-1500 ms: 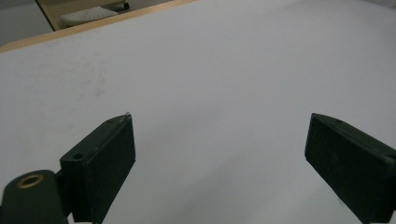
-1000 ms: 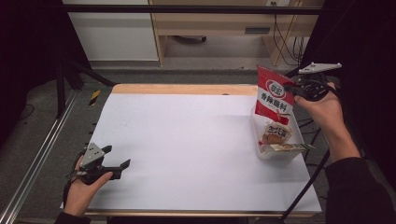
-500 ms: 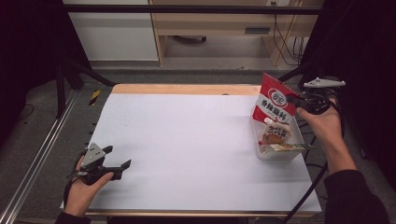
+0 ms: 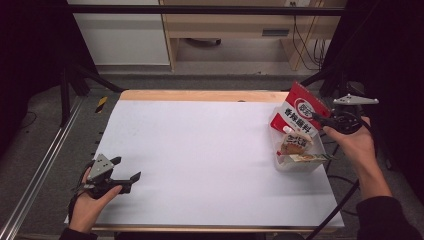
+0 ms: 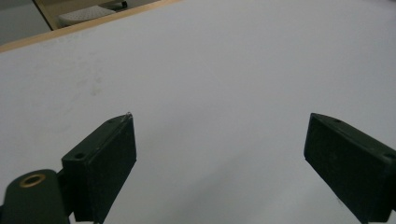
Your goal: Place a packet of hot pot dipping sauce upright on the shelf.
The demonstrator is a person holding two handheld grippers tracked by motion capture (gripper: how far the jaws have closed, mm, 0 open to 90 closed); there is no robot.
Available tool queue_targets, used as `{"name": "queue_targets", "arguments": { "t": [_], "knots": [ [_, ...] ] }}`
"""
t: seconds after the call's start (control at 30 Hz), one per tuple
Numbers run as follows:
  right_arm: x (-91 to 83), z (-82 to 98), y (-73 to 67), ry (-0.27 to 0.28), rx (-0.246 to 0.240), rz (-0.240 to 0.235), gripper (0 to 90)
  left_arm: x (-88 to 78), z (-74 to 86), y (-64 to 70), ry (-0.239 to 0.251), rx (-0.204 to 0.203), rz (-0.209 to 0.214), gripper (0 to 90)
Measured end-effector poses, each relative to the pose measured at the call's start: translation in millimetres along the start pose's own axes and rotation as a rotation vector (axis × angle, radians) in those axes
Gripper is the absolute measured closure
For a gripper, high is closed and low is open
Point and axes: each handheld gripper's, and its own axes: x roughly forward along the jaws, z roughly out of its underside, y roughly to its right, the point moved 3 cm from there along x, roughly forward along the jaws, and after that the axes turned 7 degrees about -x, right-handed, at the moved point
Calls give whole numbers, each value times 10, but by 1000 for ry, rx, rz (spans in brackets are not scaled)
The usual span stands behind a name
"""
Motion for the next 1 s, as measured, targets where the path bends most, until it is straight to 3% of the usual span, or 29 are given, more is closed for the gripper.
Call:
{"name": "queue_targets", "arguments": {
  "t": [0.17, 0.37, 0.47, 0.6, 0.63, 0.67, 0.8, 0.83, 0.87, 0.9, 0.93, 0.97, 1.0],
  "knots": [
    [-147, -138, -65, 35, -30, 52, 327, -6, -2, -2, 2, 0, 1, 89],
    [-334, -320, -174, 78, -59, 77, 234, -16, -5, -4, 3, 2, 0, 90],
    [-512, -456, -392, 112, -80, 58, 187, -14, -3, -2, 0, 4, 1, 89],
    [-624, -515, -756, 134, -116, 10, 162, -11, -3, 2, -1, 7, 2, 89],
    [-624, -515, -756, 134, -116, 10, 162, -11, -3, 2, -1, 7, 2, 89],
    [-637, -506, -969, 144, -137, -26, 157, -13, -4, 2, 0, 7, 1, 89],
    [-583, -413, -1411, 136, -164, -107, 146, -16, -5, -2, 0, 7, 0, 89],
    [-583, -413, -1411, 136, -164, -107, 146, -16, -5, -2, 0, 7, 0, 89],
    [-531, -341, -1626, 137, -180, -149, 143, -15, -5, -2, 0, 7, 0, 89],
    [-531, -341, -1626, 137, -180, -149, 143, -15, -5, -2, 0, 7, 0, 89],
    [-474, -254, -1813, 127, -185, -179, 140, -16, -5, -2, -2, 9, 0, 88],
    [-474, -254, -1813, 127, -185, -179, 140, -16, -5, -2, -2, 9, 0, 88],
    [-398, -141, -1988, 116, -179, -215, 137, -16, -4, -3, -2, 8, 1, 88]
  ]
}}
